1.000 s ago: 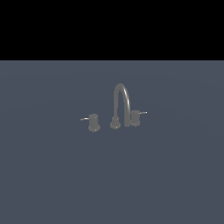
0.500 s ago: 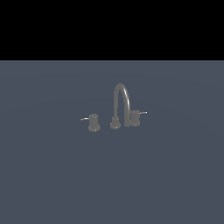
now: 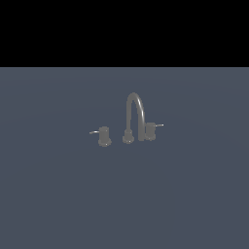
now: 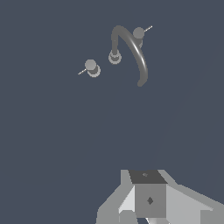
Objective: Turn on the faucet by rotating a designated handle.
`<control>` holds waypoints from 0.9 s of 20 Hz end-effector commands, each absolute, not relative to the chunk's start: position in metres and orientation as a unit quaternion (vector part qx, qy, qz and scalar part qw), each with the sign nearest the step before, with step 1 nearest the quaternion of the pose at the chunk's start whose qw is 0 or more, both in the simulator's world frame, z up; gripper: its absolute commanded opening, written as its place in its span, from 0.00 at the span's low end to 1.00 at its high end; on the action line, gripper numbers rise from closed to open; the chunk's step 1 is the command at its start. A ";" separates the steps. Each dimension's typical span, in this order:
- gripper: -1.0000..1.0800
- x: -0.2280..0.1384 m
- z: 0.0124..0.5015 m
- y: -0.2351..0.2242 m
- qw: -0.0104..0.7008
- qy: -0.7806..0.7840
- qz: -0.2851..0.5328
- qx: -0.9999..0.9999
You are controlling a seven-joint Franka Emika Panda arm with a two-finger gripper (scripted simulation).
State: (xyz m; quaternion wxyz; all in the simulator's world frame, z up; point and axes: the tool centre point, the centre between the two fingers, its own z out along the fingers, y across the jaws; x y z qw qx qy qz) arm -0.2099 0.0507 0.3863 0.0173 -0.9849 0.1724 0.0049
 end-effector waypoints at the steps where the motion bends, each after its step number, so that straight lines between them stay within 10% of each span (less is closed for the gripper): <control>1: 0.00 -0.200 0.369 0.061 0.017 0.199 0.005 -0.980; 18: 0.00 -0.124 0.262 0.112 0.015 0.358 0.004 -0.934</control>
